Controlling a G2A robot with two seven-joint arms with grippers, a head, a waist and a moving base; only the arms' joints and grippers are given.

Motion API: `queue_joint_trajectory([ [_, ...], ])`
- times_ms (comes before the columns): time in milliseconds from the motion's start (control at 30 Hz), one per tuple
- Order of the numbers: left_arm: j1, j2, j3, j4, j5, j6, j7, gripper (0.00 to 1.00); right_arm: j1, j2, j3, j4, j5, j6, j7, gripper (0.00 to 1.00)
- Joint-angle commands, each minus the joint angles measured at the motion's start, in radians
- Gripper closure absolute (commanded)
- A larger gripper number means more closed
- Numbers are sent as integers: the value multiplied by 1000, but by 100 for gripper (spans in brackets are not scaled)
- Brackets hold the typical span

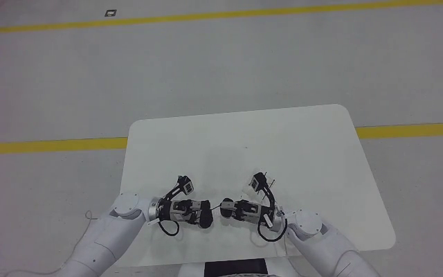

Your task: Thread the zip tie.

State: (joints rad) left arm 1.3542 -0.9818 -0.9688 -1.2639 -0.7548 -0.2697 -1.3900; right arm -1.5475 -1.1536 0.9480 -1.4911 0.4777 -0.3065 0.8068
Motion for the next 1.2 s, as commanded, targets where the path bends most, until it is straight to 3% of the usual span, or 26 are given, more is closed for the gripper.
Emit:
queue_joint_trajectory([
  [0, 0, 0, 0, 0, 0, 0, 0, 0, -1, 1, 3, -1, -4, -1, -6, 100],
  [267, 0, 0, 0, 0, 0, 0, 0, 0, -1, 0, 2, -7, -7, 3, -19, 100],
  [367, 9, -3, 9, -22, 0, -7, 53, 0, -3, -1, 5, -23, -22, -4, -54, 100],
  [533, 21, -7, 6, -30, -7, -69, 143, 0, -25, -3, 8, -45, -43, -24, -144, 100],
  [667, 21, -7, -15, -38, -1, -70, 172, 0, -41, -4, 17, -56, -51, -33, -196, 100],
  [867, 36, -9, -42, -64, 16, -70, 174, 0, -58, -4, 32, -76, -51, -33, -230, 100],
  [1167, 37, -10, -40, -67, 19, -66, 188, 0, -60, -5, 33, -86, -60, -27, -245, 100],
])
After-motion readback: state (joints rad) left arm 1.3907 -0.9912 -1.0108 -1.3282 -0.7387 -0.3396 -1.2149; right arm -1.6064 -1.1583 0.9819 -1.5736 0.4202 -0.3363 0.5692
